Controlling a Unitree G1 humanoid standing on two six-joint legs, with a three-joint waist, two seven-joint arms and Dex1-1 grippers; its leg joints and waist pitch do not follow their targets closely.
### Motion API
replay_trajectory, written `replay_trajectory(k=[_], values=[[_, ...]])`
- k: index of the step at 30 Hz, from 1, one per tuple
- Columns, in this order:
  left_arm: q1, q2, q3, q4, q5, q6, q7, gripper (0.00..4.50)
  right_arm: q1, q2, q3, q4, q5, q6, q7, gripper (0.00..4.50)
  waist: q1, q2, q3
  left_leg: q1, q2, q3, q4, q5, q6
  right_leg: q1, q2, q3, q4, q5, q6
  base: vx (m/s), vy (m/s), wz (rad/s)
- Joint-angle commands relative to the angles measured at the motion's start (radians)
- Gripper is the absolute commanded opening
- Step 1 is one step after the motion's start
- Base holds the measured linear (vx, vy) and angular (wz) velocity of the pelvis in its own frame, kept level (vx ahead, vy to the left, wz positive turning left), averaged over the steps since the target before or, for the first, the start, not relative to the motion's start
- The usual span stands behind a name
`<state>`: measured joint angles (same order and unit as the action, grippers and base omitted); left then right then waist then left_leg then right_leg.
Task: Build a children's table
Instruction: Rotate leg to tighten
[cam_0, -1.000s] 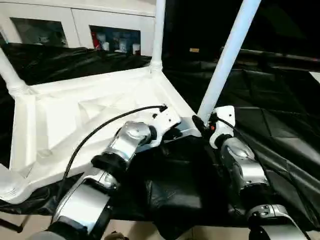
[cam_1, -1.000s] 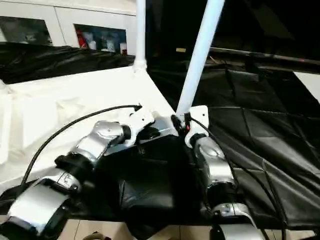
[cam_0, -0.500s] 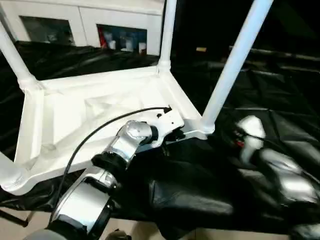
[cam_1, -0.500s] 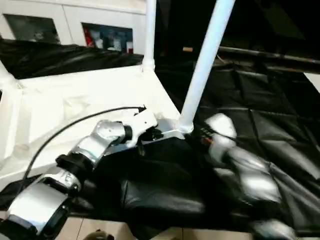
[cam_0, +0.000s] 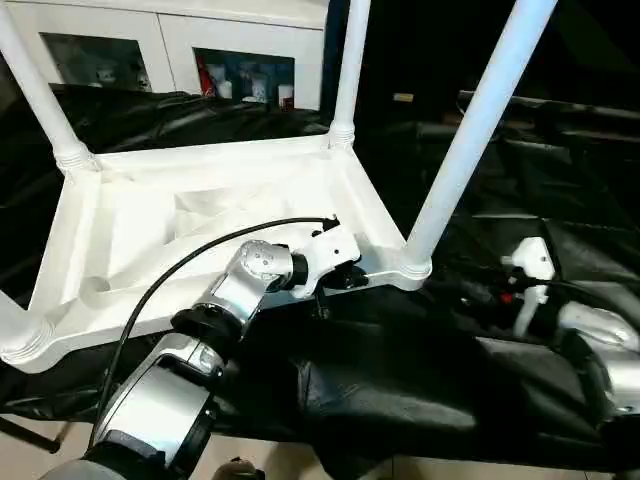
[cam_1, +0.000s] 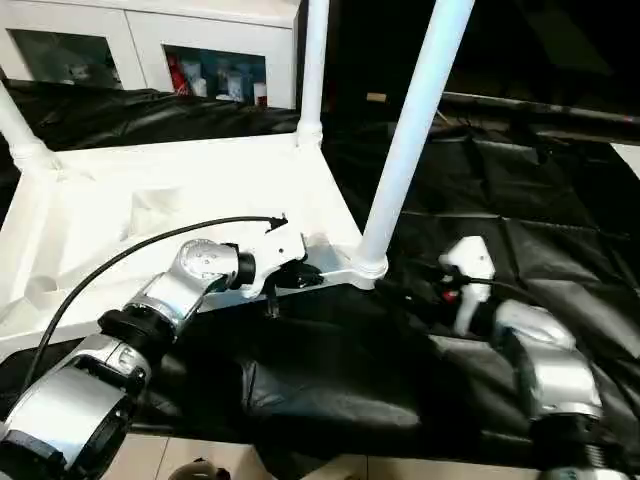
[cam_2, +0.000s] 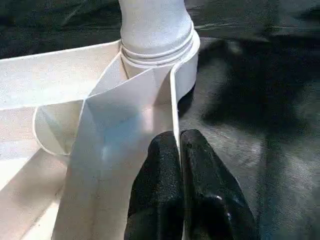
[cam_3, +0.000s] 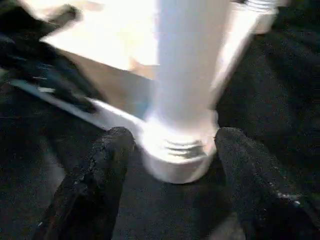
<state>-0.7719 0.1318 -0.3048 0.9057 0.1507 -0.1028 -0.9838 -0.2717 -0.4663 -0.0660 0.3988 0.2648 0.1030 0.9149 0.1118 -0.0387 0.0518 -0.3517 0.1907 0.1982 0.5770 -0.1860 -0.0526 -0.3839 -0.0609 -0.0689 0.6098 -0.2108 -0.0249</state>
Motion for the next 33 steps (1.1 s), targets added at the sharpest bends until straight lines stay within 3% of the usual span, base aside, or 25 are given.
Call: replay_trajectory(k=[1, 5, 8, 10, 11, 14, 15, 17, 18, 21, 24, 28, 31, 33], values=[[0.024, -0.011, -0.008, -0.024, -0.034, -0.034, -0.052, 0.00, -0.012, 0.000, 0.008, 0.001, -0.008, -0.007, -0.012, 2.94, -0.004, -0.015, -0.054, 0.005, 0.050, -0.024, -0.056, -0.145, 0.080, 0.042, -0.096, 0.055, -0.087, -0.193, -0.179, 0.000, 0.000, 0.00], [0.059, 0.019, -0.026, -0.079, -0.061, -0.016, -0.172, 0.00, -0.008, 0.002, 0.050, -0.025, -0.027, -0.014, 0.031, 2.94, -0.004, -0.011, -0.055, 0.005, 0.051, -0.024, -0.056, -0.140, 0.087, 0.044, -0.096, 0.055, -0.082, -0.158, -0.192, 0.000, 0.000, 0.00], [0.066, 0.030, -0.026, -0.089, -0.060, -0.017, -0.183, 0.00, -0.007, 0.002, 0.061, -0.030, -0.022, -0.017, 0.054, 2.94, -0.006, -0.011, -0.056, 0.004, 0.053, -0.024, -0.056, -0.143, 0.086, 0.045, -0.095, 0.055, -0.078, -0.136, -0.203, 0.000, 0.000, 0.00], [0.069, 0.038, -0.023, -0.094, -0.061, -0.016, -0.190, 0.00, -0.003, 0.000, 0.069, -0.037, -0.014, -0.013, 0.079, 2.94, -0.007, -0.009, -0.054, 0.005, 0.054, -0.023, -0.057, -0.155, 0.082, 0.044, -0.096, 0.055, -0.081, -0.154, -0.204, 0.000, 0.000, 0.00], [0.075, 0.047, -0.021, -0.105, -0.063, -0.009, -0.207, 0.00, 0.000, -0.004, 0.076, -0.037, -0.009, -0.012, 0.098, 2.94, -0.007, -0.015, -0.053, 0.005, 0.053, -0.023, -0.057, -0.160, 0.081, 0.044, -0.095, 0.055, -0.083, -0.170, -0.198, 0.000, 0.000, 0.00], [0.081, 0.054, -0.019, -0.118, -0.066, -0.003, -0.219, 0.00, -0.002, -0.005, 0.082, -0.033, -0.007, -0.013, 0.105, 2.94, -0.006, -0.012, -0.054, 0.005, 0.054, -0.023, -0.057, -0.154, 0.078, 0.044, -0.098, 0.056, -0.083, -0.181, -0.192, 0.000, 0.000, 0.00], [0.085, 0.059, -0.019, -0.127, -0.068, 0.001, -0.224, 0.00, -0.005, -0.004, 0.085, -0.029, -0.005, -0.011, 0.108, 2.70, -0.006, -0.011, -0.054, 0.006, 0.055, -0.024, -0.058, -0.147, 0.077, 0.043, -0.097, 0.056, -0.081, -0.173, -0.195, 0.000, 0.000, 0.00], [0.090, 0.068, -0.020, -0.141, -0.073, 0.006, -0.231, 0.00, -0.019, 0.001, 0.086, -0.011, -0.004, -0.012, 0.118, 2.70, -0.006, -0.010, -0.055, 0.005, 0.055, -0.024, -0.058, -0.144, 0.076, 0.045, -0.097, 0.056, -0.079, -0.161, -0.200, 0.000, 0.000, 0.00], [0.093, 0.070, -0.020, -0.145, -0.074, 0.009, -0.233, 0.00, -0.022, 0.003, 0.087, -0.008, -0.003, -0.011, 0.124, 2.45, -0.007, -0.011, -0.056, 0.005, 0.055, -0.024, -0.057, -0.141, 0.077, 0.045, -0.097, 0.056, -0.078, -0.152, -0.202, 0.000, 0.000, 0.00], [0.099, 0.073, -0.018, -0.155, -0.073, 0.015, -0.237, 0.00, -0.027, 0.005, 0.087, -0.009, -0.001, -0.007, 0.136, 2.27, -0.008, -0.017, -0.056, 0.003, 0.054, -0.023, -0.055, -0.128, 0.084, 0.046, -0.096, 0.056, -0.076, -0.138, -0.205, 0.000, 0.000, 0.00], [0.106, 0.077, -0.015, -0.167, -0.073, 0.022, -0.239, 0.00, -0.034, 0.009, 0.089, -0.004, 0.002, -0.001, 0.151, 2.07, -0.009, -0.017, -0.056, 0.004, 0.053, -0.022, -0.054, -0.130, 0.086, 0.045, -0.096, 0.055, -0.077, -0.147, -0.206, 0.000, 0.000, 0.00], [0.114, 0.084, -0.011, -0.179, -0.075, 0.028, -0.230, 0.00, -0.030, 0.020, 0.094, 0.000, 0.003, 0.005, 0.152, 2.01, -0.011, -0.016, -0.056, 0.004, 0.053, -0.023, -0.055, -0.130, 0.084, 0.045, -0.096, 0.055, -0.077, -0.160, -0.201, 0.000, 0.000, 0.00], [0.099, 0.075, 0.000, -0.152, -0.051, 0.047, -0.145, 0.00, -0.019, 0.058, 0.092, 0.016, -0.006, 0.029, 0.094, 1.99, -0.016, -0.016, -0.054, 0.004, 0.053, -0.023, -0.056, -0.133, 0.080, 0.042, -0.095, 0.055, -0.077, -0.163, -0.201, 0.000, 0.000, 0.00], [0.078, 0.059, 0.008, -0.116, -0.025, 0.063, -0.059, 0.00, -0.016, 0.095, 0.090, 0.044, -0.036, 0.037, 0.002, 1.99, -0.021, -0.014, -0.052, 0.006, 0.052, -0.024, -0.059, -0.154, 0.065, 0.039, -0.096, 0.054, -0.084, -0.213, -0.191, 0.000, 0.000, 0.00]])
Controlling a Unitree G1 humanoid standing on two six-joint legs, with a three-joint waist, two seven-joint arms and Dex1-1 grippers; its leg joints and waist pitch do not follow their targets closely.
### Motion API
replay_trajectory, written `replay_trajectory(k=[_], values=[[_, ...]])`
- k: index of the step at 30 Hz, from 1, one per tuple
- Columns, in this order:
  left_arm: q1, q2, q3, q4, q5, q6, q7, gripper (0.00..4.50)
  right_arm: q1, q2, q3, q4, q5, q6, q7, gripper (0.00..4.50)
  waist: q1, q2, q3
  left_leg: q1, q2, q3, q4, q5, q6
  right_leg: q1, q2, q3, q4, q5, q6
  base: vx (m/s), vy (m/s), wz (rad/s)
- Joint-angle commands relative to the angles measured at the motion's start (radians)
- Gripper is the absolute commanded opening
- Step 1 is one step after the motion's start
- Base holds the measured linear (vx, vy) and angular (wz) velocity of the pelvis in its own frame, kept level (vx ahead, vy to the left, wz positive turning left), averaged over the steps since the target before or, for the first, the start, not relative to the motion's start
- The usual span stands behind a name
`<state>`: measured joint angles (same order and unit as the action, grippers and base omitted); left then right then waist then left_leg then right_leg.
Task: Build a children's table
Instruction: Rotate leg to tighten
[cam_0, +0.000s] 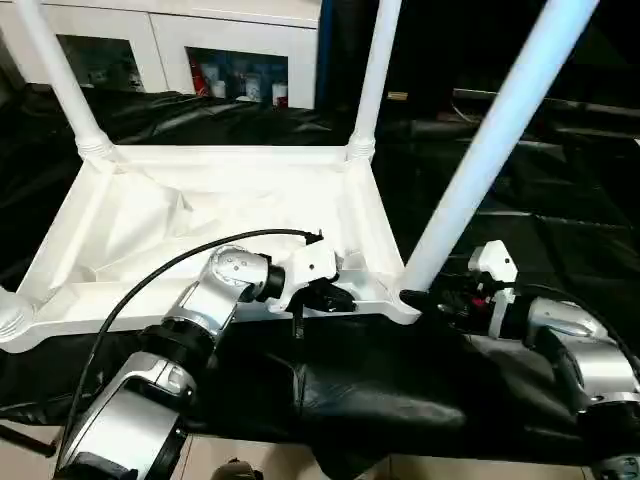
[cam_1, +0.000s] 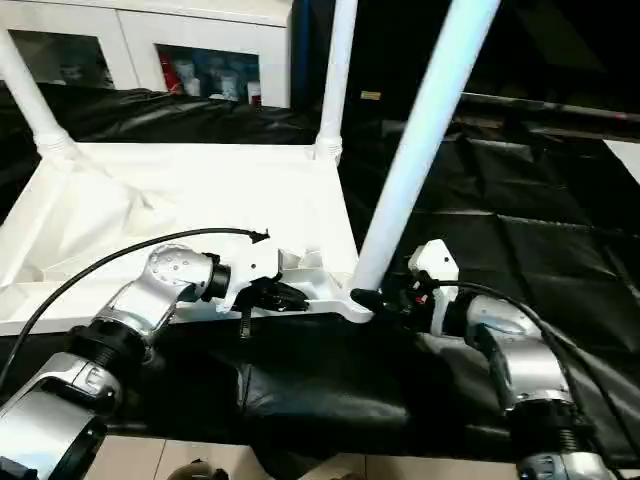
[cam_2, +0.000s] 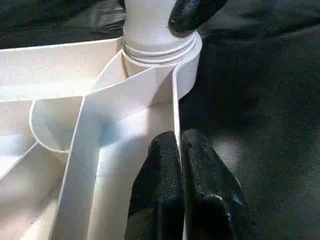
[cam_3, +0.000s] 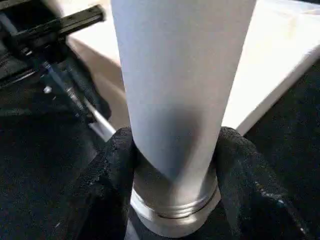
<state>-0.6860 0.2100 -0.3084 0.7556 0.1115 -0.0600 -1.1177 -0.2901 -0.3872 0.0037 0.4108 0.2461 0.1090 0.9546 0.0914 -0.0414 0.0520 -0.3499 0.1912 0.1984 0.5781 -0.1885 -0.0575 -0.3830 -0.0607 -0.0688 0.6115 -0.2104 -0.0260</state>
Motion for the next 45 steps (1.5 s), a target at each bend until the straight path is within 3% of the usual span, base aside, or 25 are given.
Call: replay_trajectory(k=[1, 4, 5, 7, 8, 9, 10, 12, 13, 15, 19, 26, 28, 30, 31, 37, 41, 45], values=[[-0.031, -0.046, 0.022, 0.072, 0.029, 0.034, 0.161, 0.00, 0.000, 0.077, 0.011, 0.078, -0.055, 0.027, -0.181, 1.99, -0.004, -0.011, -0.050, 0.005, 0.050, -0.025, -0.062, -0.168, 0.056, 0.033, -0.097, 0.055, -0.089, -0.261, -0.179, 0.000, 0.000, 0.00], [-0.076, -0.097, 0.034, 0.132, 0.043, 0.069, 0.289, 0.00, -0.027, 0.185, -0.038, 0.138, -0.069, 0.055, -0.426, 1.99, -0.011, -0.005, -0.050, 0.012, 0.053, -0.035, -0.069, -0.235, 0.007, 0.033, -0.102, 0.053, -0.101, -0.370, -0.151, 0.000, 0.000, 0.00], [-0.076, -0.097, 0.034, 0.132, 0.043, 0.069, 0.289, 0.00, -0.027, 0.185, -0.038, 0.138, -0.069, 0.055, -0.426, 1.99, -0.013, -0.005, -0.047, 0.017, 0.054, -0.034, -0.071, -0.264, 0.002, 0.026, -0.099, 0.055, -0.106, -0.383, -0.146, 0.000, 0.000, 0.00], [-0.103, -0.131, 0.037, 0.166, 0.049, 0.084, 0.356, 0.00, -0.057, 0.238, -0.059, 0.169, -0.067, 0.064, -0.525, 1.99, -0.019, 0.000, -0.050, 0.016, 0.055, -0.037, -0.074, -0.284, -0.009, 0.026, -0.099, 0.056, -0.104, -0.369, -0.147, 0.000, 0.000, 0.00], [-0.116, -0.151, 0.036, 0.181, 0.052, 0.089, 0.387, 0.00, -0.076, 0.265, -0.069, 0.188, -0.066, 0.063, -0.571, 1.99, -0.021, -0.002, -0.050, 0.015, 0.054, -0.036, -0.073, -0.286, -0.010, 0.024, -0.099, 0.057, -0.103, -0.357, -0.151, 0.000, 0.000, 0.00], [-0.121, -0.169, 0.028, 0.185, 0.054, 0.077, 0.388, 0.00, -0.096, 0.287, -0.074, 0.200, -0.069, 0.064, -0.611, 1.99, -0.021, 0.008, -0.052, 0.015, 0.053, -0.037, -0.073, -0.284, -0.014, 0.026, -0.100, 0.059, -0.100, -0.329, -0.157, 0.000, 0.000, 0.00], [-0.127, -0.195, 0.015, 0.190, 0.057, 0.061, 0.383, 0.00, -0.125, 0.312, -0.058, 0.217, -0.087, 0.044, -0.630, 1.99, -0.026, 0.002, -0.052, 0.012, 0.052, -0.036, -0.073, -0.275, -0.012, 0.029, -0.097, 0.059, -0.099, -0.296, -0.163, 0.000, 0.000, 0.00], [-0.131, -0.206, 0.007, 0.196, 0.063, 0.054, 0.377, 0.00, -0.139, 0.320, -0.031, 0.225, -0.111, 0.010, -0.609, 1.99, -0.030, -0.001, -0.055, 0.007, 0.049, -0.034, -0.070, -0.250, -0.001, 0.034, -0.098, 0.060, -0.094, -0.250, -0.175, 0.000, 0.000, 0.00], [-0.131, -0.207, 0.007, 0.197, 0.064, 0.053, 0.377, 0.00, -0.140, 0.322, -0.029, 0.224, -0.113, 0.008, -0.606, 2.55, -0.030, 0.005, -0.054, 0.008, 0.048, -0.031, -0.067, -0.243, 0.006, 0.034, -0.098, 0.061, -0.096, -0.233, -0.178, 0.000, 0.000, 0.00], [-0.137, -0.207, 0.007, 0.211, 0.069, 0.046, 0.380, 0.00, -0.143, 0.329, -0.024, 0.212, -0.111, 0.006, -0.591, 2.68, -0.027, 0.003, -0.056, 0.005, 0.046, -0.030, -0.065, -0.218, 0.022, 0.038, -0.098, 0.061, -0.094, -0.208, -0.180, 0.000, 0.000, 0.00], [-0.138, -0.168, 0.005, 0.226, 0.066, 0.016, 0.341, 0.00, -0.144, 0.279, -0.008, 0.190, -0.106, -0.031, -0.501, 3.11, -0.025, 0.001, -0.056, 0.005, 0.047, -0.030, -0.065, -0.207, 0.037, 0.041, -0.097, 0.058, -0.092, -0.206, -0.186, 0.000, 0.000, 0.00], [-0.103, -0.098, 0.016, 0.165, 0.014, -0.009, 0.157, 0.00, -0.115, 0.110, 0.012, 0.161, -0.097, -0.048, -0.240, 3.11, -0.020, -0.002, -0.058, -0.002, 0.047, -0.026, -0.058, -0.147, 0.081, 0.050, -0.096, 0.058, -0.079, -0.101, -0.223, 0.000, 0.000, 0.00], [-0.078, -0.056, 0.009, 0.123, -0.011, -0.022, 0.049, 0.00, -0.099, 0.042, 0.015, 0.126, -0.056, -0.044, -0.088, 3.11, -0.018, -0.006, -0.058, -0.001, 0.050, -0.025, -0.056, -0.142, 0.100, 0.052, -0.097, 0.058, -0.077, -0.079, -0.240, 0.000, 0.000, 0.00], [-0.068, -0.040, 0.000, 0.108, -0.015, -0.024, 0.009, 0.00, -0.097, 0.025, 0.016, 0.118, -0.046, -0.039, -0.054, 3.11, -0.015, -0.002, -0.057, -0.001, 0.051, -0.025, -0.056, -0.142, 0.109, 0.050, -0.098, 0.057, -0.077, -0.082, -0.245, 0.000, 0.000, 0.00], [-0.049, -0.016, -0.007, 0.075, -0.031, -0.032, -0.058, 0.00, -0.094, 0.003, 0.017, 0.103, -0.025, -0.031, 0.005, 3.11, -0.015, -0.001, -0.056, 0.000, 0.053, -0.025, -0.057, -0.151, 0.106, 0.048, -0.098, 0.056, -0.079, -0.101, -0.247, 0.000, 0.000, 0.00], [-0.014, 0.022, -0.003, 0.006, -0.071, -0.004, -0.145, 0.00, -0.096, -0.023, 0.027, 0.097, -0.001, -0.029, 0.092, 3.11, 0.002, 0.003, -0.054, 0.006, 0.061, -0.022, -0.061, -0.166, 0.071, 0.042, -0.097, 0.055, -0.076, -0.145, -0.242, 0.000, 0.000, 0.00], [-0.005, 0.034, -0.001, -0.008, -0.073, -0.003, -0.155, 0.00, -0.096, -0.026, 0.031, 0.101, 0.005, -0.026, 0.124, 3.11, 0.004, 0.000, -0.056, 0.004, 0.057, -0.022, -0.059, -0.149, 0.069, 0.044, -0.097, 0.056, -0.074, -0.128, -0.238, 0.000, 0.000, 0.00], [0.010, 0.045, 0.002, -0.034, -0.076, 0.010, -0.165, 0.00, -0.087, -0.030, 0.045, 0.100, 0.002, -0.023, 0.158, 2.73, 0.005, 0.000, -0.056, 0.001, 0.056, -0.022, -0.058, -0.138, 0.074, 0.045, -0.097, 0.055, -0.073, -0.123, -0.234, 0.000, 0.000, 0.00]])
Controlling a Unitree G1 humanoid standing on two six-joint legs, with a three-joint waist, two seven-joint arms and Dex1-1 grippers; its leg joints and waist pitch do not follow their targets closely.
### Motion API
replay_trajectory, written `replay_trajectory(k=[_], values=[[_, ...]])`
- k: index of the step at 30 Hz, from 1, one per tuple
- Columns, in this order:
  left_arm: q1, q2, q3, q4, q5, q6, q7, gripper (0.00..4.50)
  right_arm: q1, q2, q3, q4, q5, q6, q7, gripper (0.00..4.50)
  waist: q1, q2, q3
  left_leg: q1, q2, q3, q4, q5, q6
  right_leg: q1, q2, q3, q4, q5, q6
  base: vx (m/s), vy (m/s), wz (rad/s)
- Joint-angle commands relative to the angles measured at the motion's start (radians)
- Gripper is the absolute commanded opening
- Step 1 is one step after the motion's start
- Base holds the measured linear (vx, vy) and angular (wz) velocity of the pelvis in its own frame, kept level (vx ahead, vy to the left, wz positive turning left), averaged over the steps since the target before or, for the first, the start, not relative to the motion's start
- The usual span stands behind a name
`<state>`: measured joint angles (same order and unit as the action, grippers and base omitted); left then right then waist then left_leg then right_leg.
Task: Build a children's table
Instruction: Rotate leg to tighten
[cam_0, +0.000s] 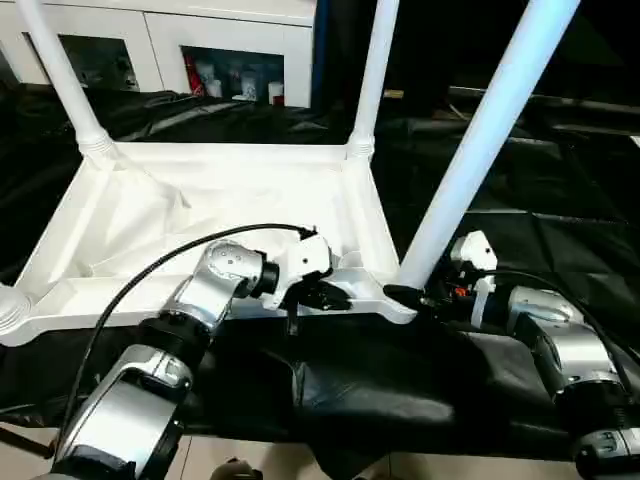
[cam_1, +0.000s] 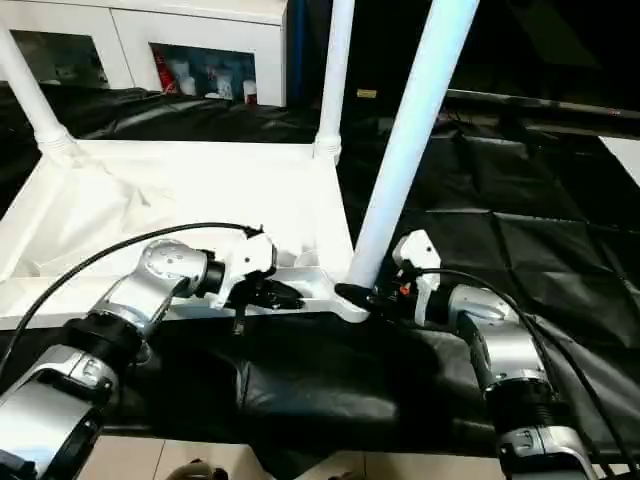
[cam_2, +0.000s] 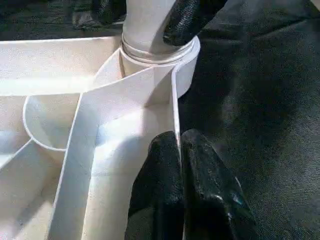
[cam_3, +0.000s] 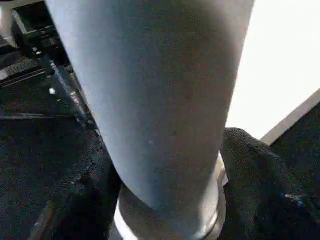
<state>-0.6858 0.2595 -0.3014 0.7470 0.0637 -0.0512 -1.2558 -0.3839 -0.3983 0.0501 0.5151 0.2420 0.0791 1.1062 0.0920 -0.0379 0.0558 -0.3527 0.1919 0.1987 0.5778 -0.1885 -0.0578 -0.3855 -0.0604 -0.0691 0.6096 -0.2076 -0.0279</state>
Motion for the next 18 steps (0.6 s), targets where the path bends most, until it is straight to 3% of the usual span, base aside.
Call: replay_trajectory(k=[1, 5, 7, 11, 12, 14, 15, 18], values=[[0.013, -0.004, -0.004, -0.031, -0.029, 0.004, -0.029, 0.00, 0.009, -0.019, 0.001, -0.007, 0.007, 0.009, 0.009, 2.73, 0.004, -0.004, -0.059, 0.005, 0.057, -0.022, -0.058, -0.140, 0.073, 0.046, -0.098, 0.055, -0.072, -0.132, -0.232, 0.000, 0.000, 0.00], [0.014, -0.010, -0.001, -0.026, -0.018, 0.005, 0.003, 0.00, 0.015, -0.007, 0.000, -0.014, 0.011, 0.020, -0.004, 2.31, 0.003, -0.004, -0.059, 0.006, 0.055, -0.022, -0.058, -0.145, 0.069, 0.045, -0.097, 0.056, -0.074, -0.150, -0.225, 0.000, 0.000, 0.00], [-0.031, -0.052, 0.018, 0.064, 0.031, 0.014, 0.186, 0.00, -0.003, 0.052, -0.017, 0.049, -0.050, 0.032, -0.200, 2.20, -0.004, -0.005, -0.058, 0.007, 0.054, -0.024, -0.060, -0.150, 0.060, 0.042, -0.096, 0.057, -0.077, -0.163, -0.220, 0.000, 0.000, 0.00], [-0.075, -0.103, 0.038, 0.136, 0.054, 0.033, 0.349, 0.00, -0.029, 0.126, -0.059, 0.127, -0.079, 0.044, -0.423, 2.05, -0.009, -0.007, -0.052, 0.017, 0.049, -0.027, -0.062, -0.212, 0.017, 0.034, -0.101, 0.057, -0.096, -0.337, -0.176, 0.000, 0.000, 0.00], [-0.093, -0.129, 0.044, 0.160, 0.061, 0.049, 0.416, 0.00, -0.045, 0.163, -0.094, 0.160, -0.069, 0.059, -0.526, 2.02, -0.008, -0.001, -0.054, 0.017, 0.051, -0.030, -0.065, -0.216, 0.010, 0.034, -0.101, 0.058, -0.096, -0.341, -0.170, 0.000, 0.000, 0.00], [-0.114, -0.163, 0.051, 0.186, 0.067, 0.067, 0.488, 0.00, -0.064, 0.206, -0.126, 0.194, -0.065, 0.073, -0.645, 1.99, -0.013, -0.002, -0.055, 0.016, 0.054, -0.032, -0.069, -0.223, 0.002, 0.033, -0.097, 0.058, -0.092, -0.308, -0.170, 0.000, 0.000, 0.00], [-0.135, -0.202, 0.053, 0.214, 0.073, 0.076, 0.558, 0.00, -0.086, 0.246, -0.131, 0.223, -0.083, 0.076, -0.753, 1.99, -0.017, 0.006, -0.058, 0.017, 0.053, -0.031, -0.068, -0.219, -0.005, 0.032, -0.096, 0.060, -0.089, -0.265, -0.181, 0.000, 0.000, 0.00], [-0.165, -0.261, 0.045, 0.263, 0.087, 0.043, 0.618, 0.00, -0.118, 0.304, -0.099, 0.262, -0.134, 0.056, -0.838, 1.99, -0.024, 0.002, -0.059, 0.013, 0.047, -0.030, -0.065, -0.210, -0.004, 0.037, -0.097, 0.060, -0.087, -0.216, -0.192, 0.000, 0.000, 0.00]])
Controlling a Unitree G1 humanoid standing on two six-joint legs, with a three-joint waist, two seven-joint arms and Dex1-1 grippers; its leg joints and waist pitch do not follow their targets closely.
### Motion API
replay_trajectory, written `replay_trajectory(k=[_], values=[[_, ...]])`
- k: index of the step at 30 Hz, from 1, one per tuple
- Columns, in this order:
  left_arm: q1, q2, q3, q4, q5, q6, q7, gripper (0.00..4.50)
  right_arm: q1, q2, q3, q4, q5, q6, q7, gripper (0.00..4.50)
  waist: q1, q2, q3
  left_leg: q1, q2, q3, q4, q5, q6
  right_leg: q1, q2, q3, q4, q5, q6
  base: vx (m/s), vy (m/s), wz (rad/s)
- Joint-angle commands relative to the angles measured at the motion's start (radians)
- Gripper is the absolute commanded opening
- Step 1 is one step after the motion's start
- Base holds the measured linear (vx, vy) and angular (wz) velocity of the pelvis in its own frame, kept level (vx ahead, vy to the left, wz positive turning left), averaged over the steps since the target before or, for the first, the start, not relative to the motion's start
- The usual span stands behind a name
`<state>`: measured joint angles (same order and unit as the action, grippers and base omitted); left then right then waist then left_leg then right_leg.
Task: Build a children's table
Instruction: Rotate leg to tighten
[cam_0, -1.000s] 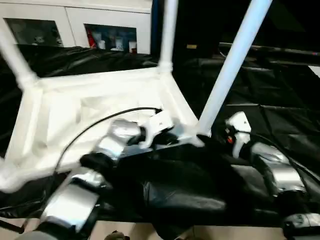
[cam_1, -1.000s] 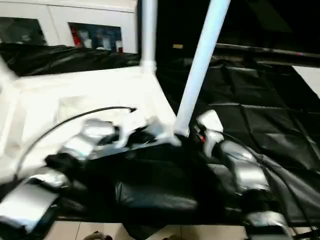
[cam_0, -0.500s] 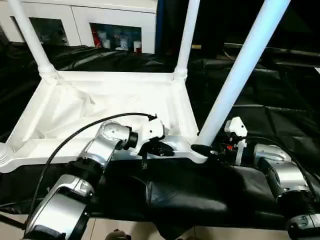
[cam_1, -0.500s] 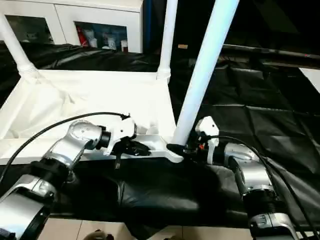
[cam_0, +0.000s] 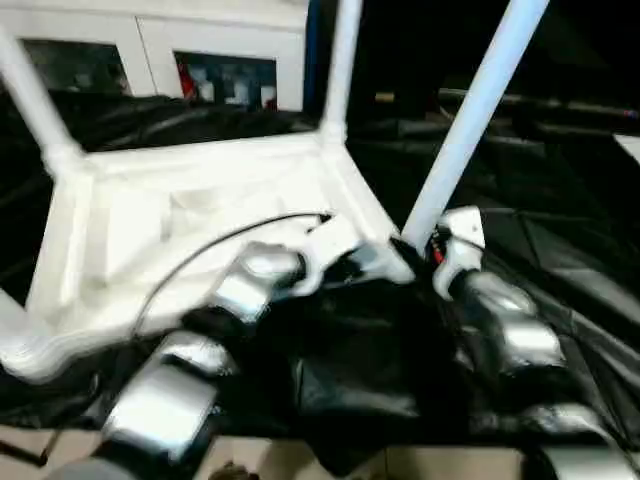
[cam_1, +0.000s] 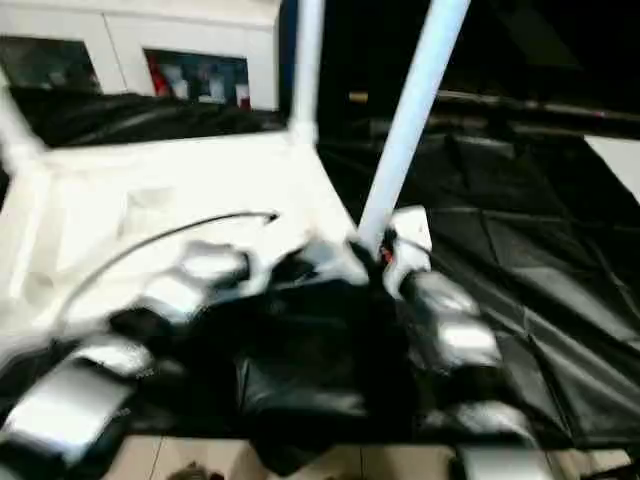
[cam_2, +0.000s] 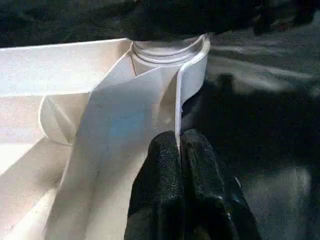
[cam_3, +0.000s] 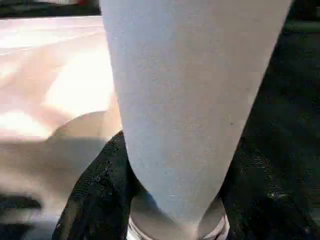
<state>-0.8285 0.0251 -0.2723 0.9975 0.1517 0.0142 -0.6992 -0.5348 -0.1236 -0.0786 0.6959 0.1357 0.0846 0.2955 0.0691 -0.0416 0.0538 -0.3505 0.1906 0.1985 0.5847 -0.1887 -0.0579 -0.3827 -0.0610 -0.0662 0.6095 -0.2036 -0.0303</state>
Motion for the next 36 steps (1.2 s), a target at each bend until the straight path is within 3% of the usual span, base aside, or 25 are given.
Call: replay_trajectory(k=[1, 2, 3, 7, 12, 16, 21, 23, 27, 31, 34, 36], values=[[-0.024, -0.030, 0.014, 0.017, 0.001, -0.032, 0.066, 0.00, 0.031, 0.033, 0.036, 0.084, -0.034, 0.047, -0.026, 1.99, -0.001, 0.006, -0.059, 0.010, 0.048, -0.028, -0.070, -0.198, 0.006, 0.037, -0.096, 0.058, -0.086, -0.194, -0.193, 0.000, 0.000, 0.00], [-0.026, -0.035, 0.005, 0.023, 0.007, -0.053, 0.059, 0.00, 0.032, 0.042, 0.060, 0.082, -0.054, 0.036, -0.016, 1.99, -0.001, 0.005, -0.058, 0.007, 0.046, -0.028, -0.069, -0.193, 0.013, 0.038, -0.096, 0.058, -0.086, -0.186, -0.194, 0.000, 0.000, 0.00], [-0.027, -0.036, 0.000, 0.024, 0.010, -0.061, 0.050, 0.00, 0.033, 0.047, 0.072, 0.080, -0.063, 0.030, -0.010, 2.53, 0.001, 0.003, -0.057, 0.005, 0.044, -0.026, -0.068, -0.189, 0.032, 0.041, -0.096, 0.058, -0.088, -0.192, -0.185, 0.000, 0.000, 0.00], [-0.015, -0.012, -0.013, 0.020, 0.004, -0.092, -0.024, 0.00, 0.033, 0.032, 0.077, 0.076, -0.058, -0.037, 0.043, 2.86, 0.002, 0.004, -0.055, 0.007, 0.047, -0.028, -0.071, -0.208, 0.033, 0.037, -0.098, 0.056, -0.093, -0.253, -0.174, 0.000, 0.000, 0.00], [0.021, 0.041, -0.012, -0.017, -0.028, -0.136, -0.178, 0.00, 0.048, -0.037, 0.074, 0.025, -0.017, -0.064, 0.216, 2.86, 0.002, 0.004, -0.056, 0.005, 0.050, -0.027, -0.070, -0.205, 0.060, 0.041, -0.098, 0.057, -0.090, -0.208, -0.188, 0.000, 0.000, 0.00], [0.059, 0.106, -0.020, -0.067, -0.056, -0.157, -0.328, 0.00, 0.088, -0.143, 0.121, -0.045, 0.000, -0.062, 0.456, 2.86, 0.005, 0.006, -0.058, 0.002, 0.053, -0.026, -0.067, -0.163, 0.086, 0.046, -0.097, 0.057, -0.078, -0.120, -0.222, 0.000, 0.000, 0.00], [0.109, 0.186, -0.020, -0.161, -0.116, -0.127, -0.517, 0.00, 0.130, -0.231, 0.139, -0.135, 0.060, -0.032, 0.672, 2.86, 0.015, 0.002, -0.054, 0.005, 0.057, -0.024, -0.068, -0.174, 0.086, 0.045, -0.097, 0.056, -0.080, -0.161, -0.229, 0.000, 0.000, 0.00], [0.117, 0.204, -0.020, -0.178, -0.125, -0.117, -0.551, 0.00, 0.138, -0.247, 0.145, -0.153, 0.073, -0.026, 0.716, 2.86, 0.022, 0.006, -0.053, 0.006, 0.061, -0.021, -0.069, -0.178, 0.082, 0.041, -0.095, 0.054, -0.078, -0.169, -0.227, 0.000, 0.000, 0.00], [0.127, 0.231, -0.010, -0.197, -0.129, -0.112, -0.584, 0.00, 0.148, -0.267, 0.158, -0.168, 0.089, -0.010, 0.785, 2.63, 0.026, 0.003, -0.053, 0.007, 0.060, -0.022, -0.071, -0.193, 0.060, 0.038, -0.098, 0.054, -0.082, -0.221, -0.213, 0.000, 0.000, 0.00], [0.131, 0.237, -0.004, -0.207, -0.127, -0.110, -0.574, 0.00, 0.153, -0.260, 0.161, -0.175, 0.090, 0.000, 0.793, 2.45, 0.025, 0.001, -0.054, 0.005, 0.058, -0.023, -0.070, -0.173, 0.056, 0.039, -0.099, 0.055, -0.079, -0.199, -0.210, 0.000, 0.000, 0.00], [0.129, 0.227, -0.001, -0.203, -0.113, -0.107, -0.526, 0.00, 0.156, -0.246, 0.164, -0.175, 0.087, 0.012, 0.766, 2.39, 0.024, -0.001, -0.054, 0.005, 0.056, -0.022, -0.069, -0.167, 0.060, 0.038, -0.098, 0.055, -0.080, -0.203, -0.207, 0.000, 0.000, 0.00], [0.095, 0.197, 0.007, -0.139, -0.062, -0.104, -0.367, 0.00, 0.136, -0.210, 0.148, -0.113, 0.037, -0.011, 0.617, 2.39, 0.018, -0.001, -0.051, 0.007, 0.056, -0.025, -0.072, -0.187, 0.042, 0.032, -0.100, 0.055, -0.085, -0.248, -0.198, 0.000, 0.000, 0.00]])
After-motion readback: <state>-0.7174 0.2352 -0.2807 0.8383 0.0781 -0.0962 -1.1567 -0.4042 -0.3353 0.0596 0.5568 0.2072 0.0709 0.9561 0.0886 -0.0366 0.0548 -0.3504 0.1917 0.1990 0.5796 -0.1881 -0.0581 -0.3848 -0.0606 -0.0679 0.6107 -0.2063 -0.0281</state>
